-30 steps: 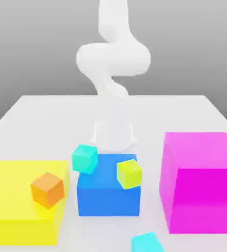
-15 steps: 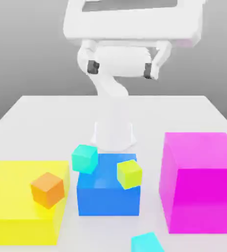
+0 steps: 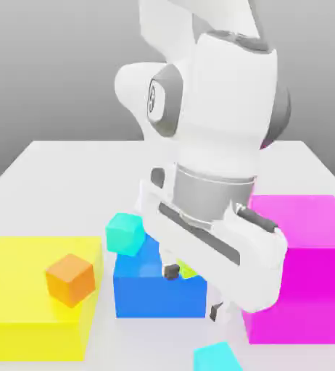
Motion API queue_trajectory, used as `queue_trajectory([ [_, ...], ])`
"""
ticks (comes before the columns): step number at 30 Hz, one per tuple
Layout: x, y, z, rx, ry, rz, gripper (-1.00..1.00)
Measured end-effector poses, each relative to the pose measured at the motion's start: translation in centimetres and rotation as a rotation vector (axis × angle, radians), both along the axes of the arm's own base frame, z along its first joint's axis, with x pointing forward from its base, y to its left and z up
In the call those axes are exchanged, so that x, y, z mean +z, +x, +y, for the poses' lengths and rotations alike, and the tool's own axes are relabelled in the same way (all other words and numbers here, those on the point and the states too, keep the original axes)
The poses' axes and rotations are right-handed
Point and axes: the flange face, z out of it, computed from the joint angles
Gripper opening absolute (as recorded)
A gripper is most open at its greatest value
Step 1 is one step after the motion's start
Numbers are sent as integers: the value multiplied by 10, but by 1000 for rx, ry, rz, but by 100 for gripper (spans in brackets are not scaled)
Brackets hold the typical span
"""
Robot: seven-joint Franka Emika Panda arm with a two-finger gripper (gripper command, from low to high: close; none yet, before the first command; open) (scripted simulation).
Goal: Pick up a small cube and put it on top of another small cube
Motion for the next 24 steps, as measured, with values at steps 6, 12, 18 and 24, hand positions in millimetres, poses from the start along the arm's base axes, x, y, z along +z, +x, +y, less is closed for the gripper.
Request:
queue_trajectory([
  [6,-69,-11,19,-181,100,82,0],
  [12,-132,-12,22,-213,119,89,-100],
  [18,-131,-11,23,-215,123,85,-100],
  [24,-70,-20,10,-184,80,99,-100],
])
